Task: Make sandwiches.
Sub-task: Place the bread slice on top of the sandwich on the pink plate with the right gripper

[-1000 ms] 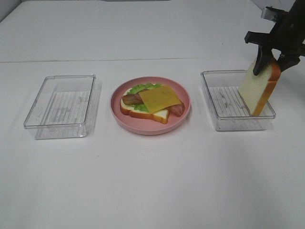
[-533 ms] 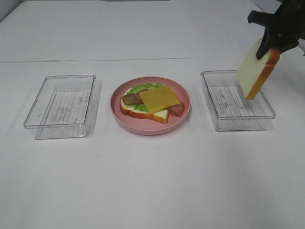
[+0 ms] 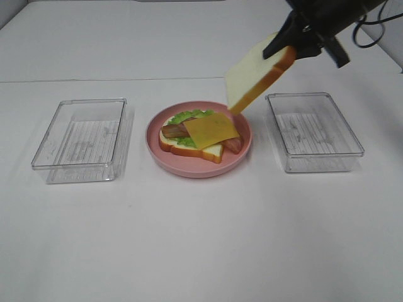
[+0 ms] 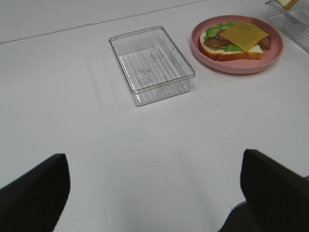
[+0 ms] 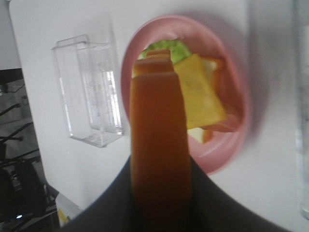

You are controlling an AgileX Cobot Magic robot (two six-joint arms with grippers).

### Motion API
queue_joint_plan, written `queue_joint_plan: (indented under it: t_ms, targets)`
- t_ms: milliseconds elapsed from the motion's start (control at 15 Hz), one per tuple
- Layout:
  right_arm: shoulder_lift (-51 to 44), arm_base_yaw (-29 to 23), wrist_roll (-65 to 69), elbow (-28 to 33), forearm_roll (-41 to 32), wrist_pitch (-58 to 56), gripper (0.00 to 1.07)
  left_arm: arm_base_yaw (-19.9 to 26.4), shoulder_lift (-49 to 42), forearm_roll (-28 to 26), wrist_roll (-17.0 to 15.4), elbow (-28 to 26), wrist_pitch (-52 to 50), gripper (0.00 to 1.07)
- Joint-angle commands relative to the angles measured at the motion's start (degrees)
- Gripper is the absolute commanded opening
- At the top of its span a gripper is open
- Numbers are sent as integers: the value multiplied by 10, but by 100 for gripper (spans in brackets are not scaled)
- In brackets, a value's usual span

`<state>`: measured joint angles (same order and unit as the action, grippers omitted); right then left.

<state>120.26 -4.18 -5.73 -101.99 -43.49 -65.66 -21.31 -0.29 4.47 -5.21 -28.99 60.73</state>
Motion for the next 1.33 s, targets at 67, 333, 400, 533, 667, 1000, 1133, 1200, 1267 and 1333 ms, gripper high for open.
queue_joint_plan:
  t_ms: [67,333,400,533,667,1000,1133,1200,1267,1333]
  targets:
    - [-4,-45,-19,57,-77,87,0,1,-12,2,1,3,-6,90]
    - [-4,-102,-18,135,-119,217,0,1,-12,2,1,3,-6,90]
    - [-4,-103,-18,142,-125,229,0,1,-12,2,1,3,-6,90]
    - [11,-103,-18,154,-172,240,0,1,-12,2,1,3,-6,90]
    - [28,-103,-19,154,-200,237,0,1,-12,2,1,3,-6,90]
    - [69,-103,-20,153,-219,223,0,1,-12,2,1,3,-6,90]
    - [69,-103,-19,153,-215,222,0,1,-12,2,1,3,-6,90]
    - [69,-103,-19,153,-215,219,13,1,-12,2,1,3,-6,90]
    - [69,-103,-21,153,-215,217,32,1,-12,2,1,3,-6,90]
    - [69,-103,-30,152,-215,211,52,1,-12,2,1,3,-6,90]
